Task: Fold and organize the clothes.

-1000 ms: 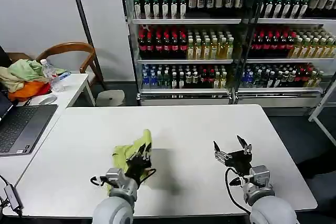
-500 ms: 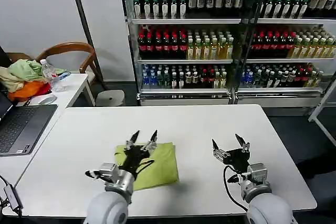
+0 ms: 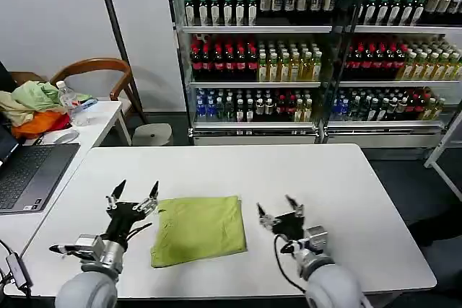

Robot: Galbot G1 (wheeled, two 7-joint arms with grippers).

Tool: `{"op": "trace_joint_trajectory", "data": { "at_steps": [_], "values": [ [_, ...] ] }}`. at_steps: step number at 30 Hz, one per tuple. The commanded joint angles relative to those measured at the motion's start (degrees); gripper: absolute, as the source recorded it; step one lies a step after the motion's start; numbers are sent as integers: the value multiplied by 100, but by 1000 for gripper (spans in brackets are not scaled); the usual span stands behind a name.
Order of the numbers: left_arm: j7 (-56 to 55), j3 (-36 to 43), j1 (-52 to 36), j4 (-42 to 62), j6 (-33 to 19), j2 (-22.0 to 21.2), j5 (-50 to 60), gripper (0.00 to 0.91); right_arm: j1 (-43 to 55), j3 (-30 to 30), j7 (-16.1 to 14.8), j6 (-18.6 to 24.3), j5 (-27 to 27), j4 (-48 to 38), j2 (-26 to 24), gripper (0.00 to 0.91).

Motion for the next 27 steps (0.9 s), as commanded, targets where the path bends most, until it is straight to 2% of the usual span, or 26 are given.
{"op": "trace_joint_trajectory", "data": {
  "at_steps": [1, 10, 18, 19, 20, 27],
  "values": [
    [221, -616, 317, 44, -150, 156, 125, 907, 432, -850, -10, -558, 1978, -735, 224, 907],
    [184, -528, 263, 149, -68, 60, 147, 907, 721, -895, -109, -550, 2319, -1147, 281, 907],
    [154, -490, 261, 203, -59, 0, 148, 907, 814, -882, -34, -544, 2455, -1209, 299, 907],
    [152, -481, 259, 206, -58, -4, 149, 907, 820, -869, -17, -542, 2474, -1214, 306, 856],
    [148, -462, 258, 215, -58, -12, 149, 907, 824, -853, 7, -539, 2501, -1219, 313, 0],
    [128, -419, 253, 262, -62, -5, 156, 907, 855, -822, 23, -538, 2521, -1279, 366, 0]
  ]
}}
